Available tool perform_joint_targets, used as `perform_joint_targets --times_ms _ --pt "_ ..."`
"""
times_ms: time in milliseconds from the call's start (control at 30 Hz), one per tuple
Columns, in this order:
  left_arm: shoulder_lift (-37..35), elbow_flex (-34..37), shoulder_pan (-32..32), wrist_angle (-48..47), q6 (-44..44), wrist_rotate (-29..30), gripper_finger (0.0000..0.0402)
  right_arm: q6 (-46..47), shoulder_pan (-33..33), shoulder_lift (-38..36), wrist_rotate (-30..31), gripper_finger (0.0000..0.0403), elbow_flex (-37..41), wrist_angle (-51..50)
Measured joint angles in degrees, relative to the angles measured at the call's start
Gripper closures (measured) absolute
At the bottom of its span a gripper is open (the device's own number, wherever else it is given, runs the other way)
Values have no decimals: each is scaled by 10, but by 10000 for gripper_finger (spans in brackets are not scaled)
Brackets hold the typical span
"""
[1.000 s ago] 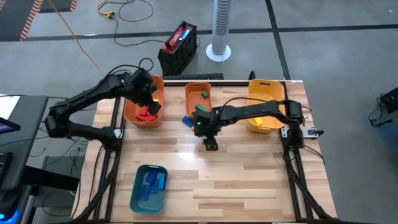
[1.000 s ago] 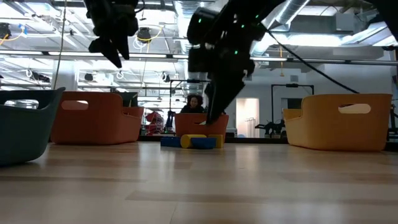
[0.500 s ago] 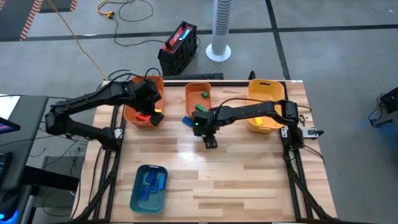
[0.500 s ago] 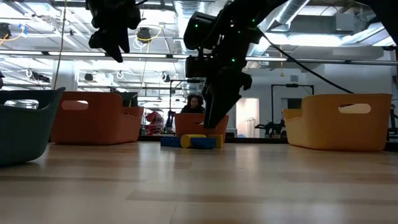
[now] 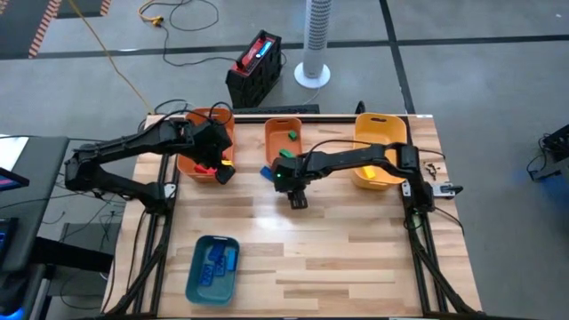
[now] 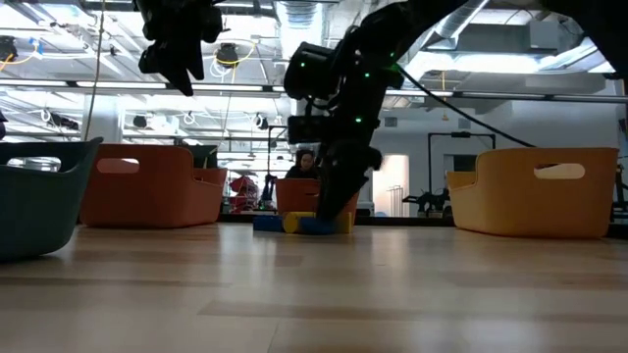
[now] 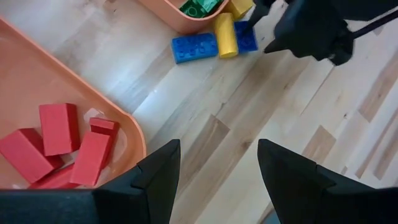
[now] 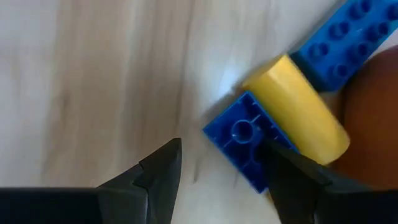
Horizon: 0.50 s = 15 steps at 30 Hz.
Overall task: Sort blocks
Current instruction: Put the blue game piece into the blue bin
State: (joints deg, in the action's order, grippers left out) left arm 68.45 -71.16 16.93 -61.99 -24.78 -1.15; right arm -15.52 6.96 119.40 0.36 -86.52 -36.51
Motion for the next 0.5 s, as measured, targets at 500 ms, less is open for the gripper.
perform_joint_targets --times_ms 500 --pt "-23 0 0 -6 0 9 191 41 -52 -2 -5 222 -1 -30"
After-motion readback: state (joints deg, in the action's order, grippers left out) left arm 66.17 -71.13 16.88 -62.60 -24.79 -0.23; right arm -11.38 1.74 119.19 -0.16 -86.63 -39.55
